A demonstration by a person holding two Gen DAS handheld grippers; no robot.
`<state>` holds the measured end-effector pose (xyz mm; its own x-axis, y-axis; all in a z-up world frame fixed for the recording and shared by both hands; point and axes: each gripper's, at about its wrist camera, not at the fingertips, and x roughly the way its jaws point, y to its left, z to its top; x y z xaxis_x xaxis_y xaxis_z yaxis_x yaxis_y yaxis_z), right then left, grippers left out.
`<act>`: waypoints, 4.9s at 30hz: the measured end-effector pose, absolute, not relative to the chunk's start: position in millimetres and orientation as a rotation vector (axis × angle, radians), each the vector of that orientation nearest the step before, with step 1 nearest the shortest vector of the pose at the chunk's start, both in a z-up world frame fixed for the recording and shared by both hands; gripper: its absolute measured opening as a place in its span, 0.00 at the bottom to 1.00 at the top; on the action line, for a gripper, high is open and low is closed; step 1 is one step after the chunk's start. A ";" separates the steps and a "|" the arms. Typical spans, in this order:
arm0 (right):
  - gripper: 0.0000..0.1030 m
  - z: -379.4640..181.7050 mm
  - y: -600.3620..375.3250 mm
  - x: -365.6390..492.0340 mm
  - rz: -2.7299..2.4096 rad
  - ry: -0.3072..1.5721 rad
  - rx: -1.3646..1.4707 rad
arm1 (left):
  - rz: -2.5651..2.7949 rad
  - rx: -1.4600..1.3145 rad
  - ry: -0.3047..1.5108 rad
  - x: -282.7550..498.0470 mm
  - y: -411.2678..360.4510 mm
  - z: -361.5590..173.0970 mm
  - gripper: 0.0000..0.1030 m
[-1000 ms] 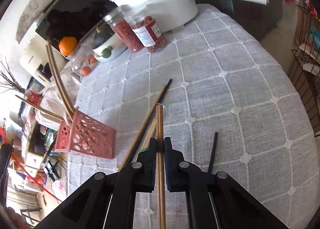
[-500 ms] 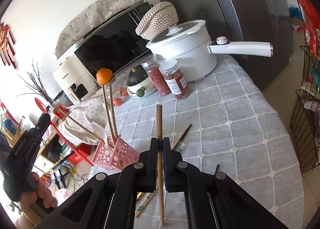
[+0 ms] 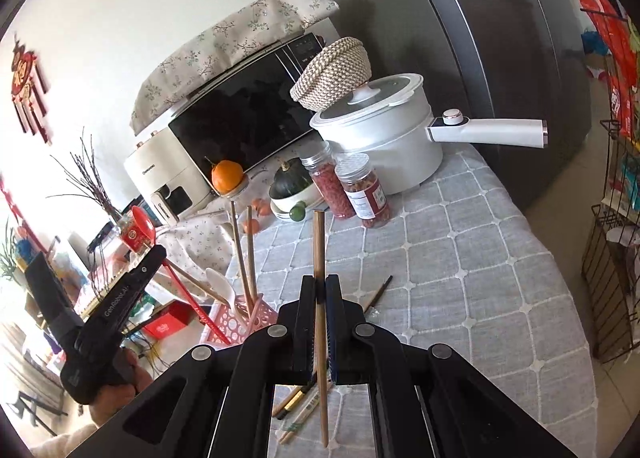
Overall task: Organize utensils
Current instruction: 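Carry the red spoon and the wooden chopsticks above the pink basket with both tools, then release the red spoon into the basket while the right tool lowers its chopsticks in, then grasp the paper-wrapped chopsticks with the left tool while the right tool grasps a black chopstick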
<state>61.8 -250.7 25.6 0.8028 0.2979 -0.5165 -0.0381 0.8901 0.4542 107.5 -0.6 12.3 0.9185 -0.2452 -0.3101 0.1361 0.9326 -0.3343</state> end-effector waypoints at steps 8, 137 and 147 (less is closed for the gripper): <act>0.04 26.1 -247.6 60.3 0.198 0.616 0.448 | -0.200 -0.280 0.342 111.0 -7.0 12.8 0.09; 0.69 -73.3 -329.2 56.6 -0.064 1.123 0.381 | -0.460 0.237 1.027 119.4 -138.9 -130.3 0.13; 0.69 -74.3 -326.5 57.3 -0.061 1.130 0.379 | -0.515 0.195 1.260 102.7 -126.9 -125.1 0.10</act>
